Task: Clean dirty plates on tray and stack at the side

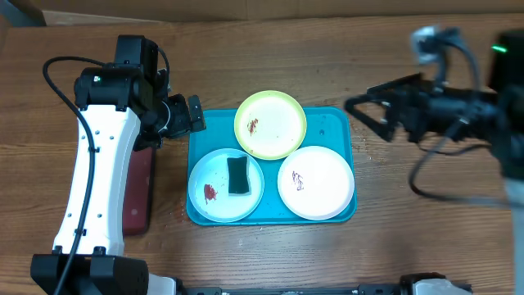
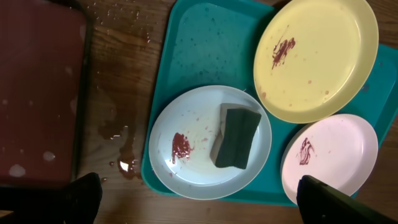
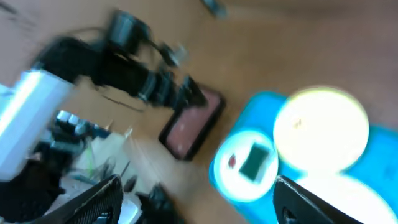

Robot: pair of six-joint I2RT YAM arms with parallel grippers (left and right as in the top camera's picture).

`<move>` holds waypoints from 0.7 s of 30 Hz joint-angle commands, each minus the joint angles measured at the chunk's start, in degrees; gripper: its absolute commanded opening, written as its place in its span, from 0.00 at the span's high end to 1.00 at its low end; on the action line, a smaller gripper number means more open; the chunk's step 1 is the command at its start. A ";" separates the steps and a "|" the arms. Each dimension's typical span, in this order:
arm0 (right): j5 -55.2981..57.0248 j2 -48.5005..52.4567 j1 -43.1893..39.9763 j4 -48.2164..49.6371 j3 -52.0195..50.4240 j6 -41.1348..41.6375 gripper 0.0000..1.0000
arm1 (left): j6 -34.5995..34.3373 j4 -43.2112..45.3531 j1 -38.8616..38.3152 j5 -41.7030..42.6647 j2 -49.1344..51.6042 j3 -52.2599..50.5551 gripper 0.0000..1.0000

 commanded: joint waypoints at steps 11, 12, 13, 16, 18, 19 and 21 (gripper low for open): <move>53.64 11.78 31.43 14.03 -18.36 30.73 0.33 | 1.64 -1.27 0.09 -0.20 0.50 0.13 0.00; 52.76 11.87 32.02 16.92 -20.50 29.90 0.36 | 2.03 -1.42 0.09 -0.17 0.50 0.13 0.00; 51.30 11.98 32.46 19.98 -22.64 28.61 0.39 | 2.29 -1.46 0.09 -0.17 0.52 0.13 0.00; 44.28 12.59 33.31 28.72 -27.96 22.58 0.43 | 2.60 -1.42 0.09 -0.17 0.52 0.13 0.00; 43.01 13.77 33.88 31.76 -29.40 21.64 0.43 | 2.60 -1.42 0.09 -0.17 0.52 0.13 0.00; 43.06 14.60 33.92 32.50 -29.64 21.64 0.43 | 2.60 -1.42 0.07 -0.17 0.52 0.13 0.00; 43.17 17.03 33.92 33.81 -29.66 21.66 0.43 | 2.58 -1.44 0.07 -0.15 0.52 0.13 0.00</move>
